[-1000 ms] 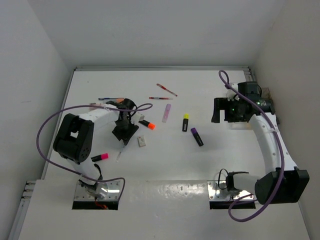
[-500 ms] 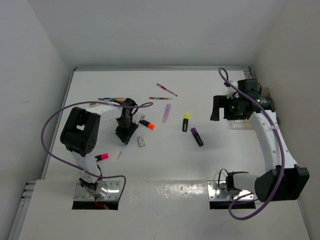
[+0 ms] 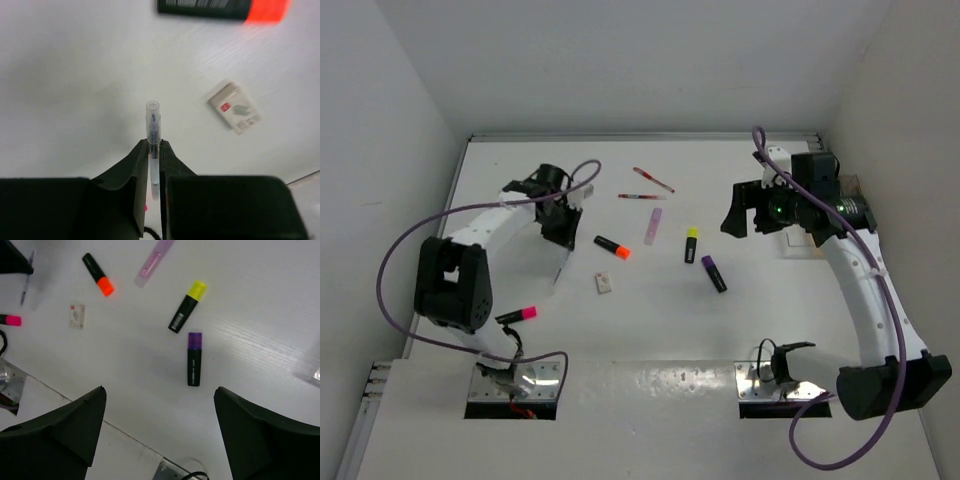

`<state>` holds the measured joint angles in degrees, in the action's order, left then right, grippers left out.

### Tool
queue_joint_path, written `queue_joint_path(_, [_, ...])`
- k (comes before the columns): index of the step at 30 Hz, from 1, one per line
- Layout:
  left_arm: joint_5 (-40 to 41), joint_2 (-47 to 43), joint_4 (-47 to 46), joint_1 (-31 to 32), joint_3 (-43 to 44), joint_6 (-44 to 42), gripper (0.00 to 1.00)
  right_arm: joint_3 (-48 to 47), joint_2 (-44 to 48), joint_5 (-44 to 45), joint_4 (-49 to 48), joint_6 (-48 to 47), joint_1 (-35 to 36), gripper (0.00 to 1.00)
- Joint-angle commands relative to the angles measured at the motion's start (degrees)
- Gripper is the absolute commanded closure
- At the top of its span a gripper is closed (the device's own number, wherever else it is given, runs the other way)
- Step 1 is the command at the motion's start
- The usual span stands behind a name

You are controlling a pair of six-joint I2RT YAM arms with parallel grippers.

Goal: Sort the stationery into containers
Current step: Grab a piece of stationery with the left arm, then pass the stationery from the left arm to the right

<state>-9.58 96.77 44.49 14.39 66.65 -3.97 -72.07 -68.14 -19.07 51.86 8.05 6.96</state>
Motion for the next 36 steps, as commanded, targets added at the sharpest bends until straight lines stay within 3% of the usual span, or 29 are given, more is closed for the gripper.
queue_joint_path(1, [-9.5,-9.6,-2.7,-2.4,6.5,1.3,1.0,-3.2,2.7,-4.5,-4.1,1.2,1.7,0.14])
queue_joint_path(7, [-22.6,-19.0,-7.9,-2.8,14.0,7.2,1.0,-6.1,3.1,-9.4,-6.1,2.2,3.5,0.19])
queue_joint_path(9, [-29.7,-19.8,-11.3,-2.9,15.6,9.8,1.0,-9.0,1.8,-11.4,-6.2,2.2,4.2,0.18])
queue_joint_path(18, [-43.2,-19.3,-31.9,-1.7,16.1,30.8,1.0,-17.6,-4.7,-20.1,-9.9,6.7,9.7,0.11])
queue_joint_path(21, [-45.3,-18.2,-36.8,-1.4,16.1,36.9,1.0,-19.2,-6.8,-20.6,-10.6,7.7,13.4,0.1])
queue_joint_path(28, [-47.1,-16.9,-42.8,1.3,16.0,40.8,1.0,-20.1,-11.0,-24.3,-16.7,16.3,15.7,0.14])
queue_joint_path(36, [-49.4,-16.1,-52.0,2.7,13.6,48.5,1.0,-24.5,-16.5,-25.6,-20.6,19.5,17.7,0.32])
